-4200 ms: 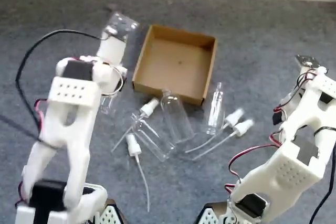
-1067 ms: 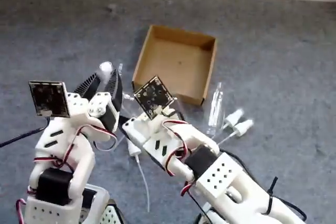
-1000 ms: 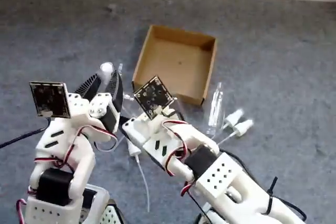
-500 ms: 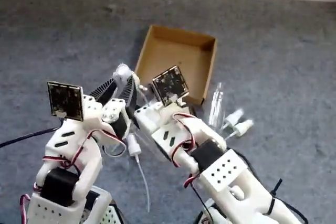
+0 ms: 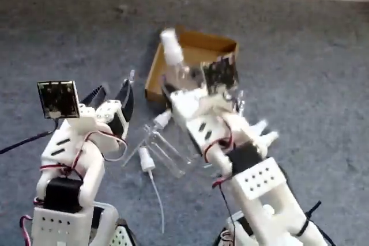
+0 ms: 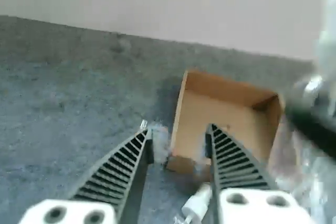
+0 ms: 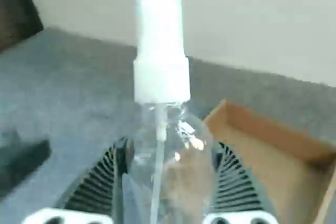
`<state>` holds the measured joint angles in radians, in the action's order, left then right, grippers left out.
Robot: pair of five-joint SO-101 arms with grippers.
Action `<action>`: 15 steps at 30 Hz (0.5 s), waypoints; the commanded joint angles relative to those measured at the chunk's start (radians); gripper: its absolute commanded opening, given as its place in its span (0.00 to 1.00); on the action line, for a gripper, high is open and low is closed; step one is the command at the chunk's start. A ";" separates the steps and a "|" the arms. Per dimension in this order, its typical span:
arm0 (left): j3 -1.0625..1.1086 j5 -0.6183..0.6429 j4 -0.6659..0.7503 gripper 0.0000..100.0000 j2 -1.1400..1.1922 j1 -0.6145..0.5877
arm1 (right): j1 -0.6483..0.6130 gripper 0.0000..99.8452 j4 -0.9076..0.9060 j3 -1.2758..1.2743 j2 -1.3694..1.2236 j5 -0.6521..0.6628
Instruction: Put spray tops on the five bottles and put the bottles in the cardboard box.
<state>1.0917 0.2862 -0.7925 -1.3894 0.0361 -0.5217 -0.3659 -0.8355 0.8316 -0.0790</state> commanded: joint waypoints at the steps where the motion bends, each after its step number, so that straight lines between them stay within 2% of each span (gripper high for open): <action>1: 0.039 -0.123 0.015 0.14 -0.007 0.050 | 0.048 0.00 0.025 0.229 -0.145 -0.014; 5: 0.061 -0.209 0.015 0.14 -0.004 0.179 | 0.036 0.00 -0.050 0.426 -0.326 -0.020; 8: 0.058 -0.238 0.017 0.24 0.004 0.229 | -0.015 0.00 -0.154 0.549 -0.417 -0.020; 10: 0.061 -0.238 0.017 0.30 0.004 0.223 | -0.067 0.00 -0.217 0.610 -0.441 -0.020; 15: 0.079 -0.238 0.083 0.29 0.005 0.163 | -0.142 0.00 -0.352 0.699 -0.443 -0.020</action>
<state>1.1623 0.0575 -0.7664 -1.3878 0.2325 -0.6291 -0.6544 -0.2417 0.3790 -0.0882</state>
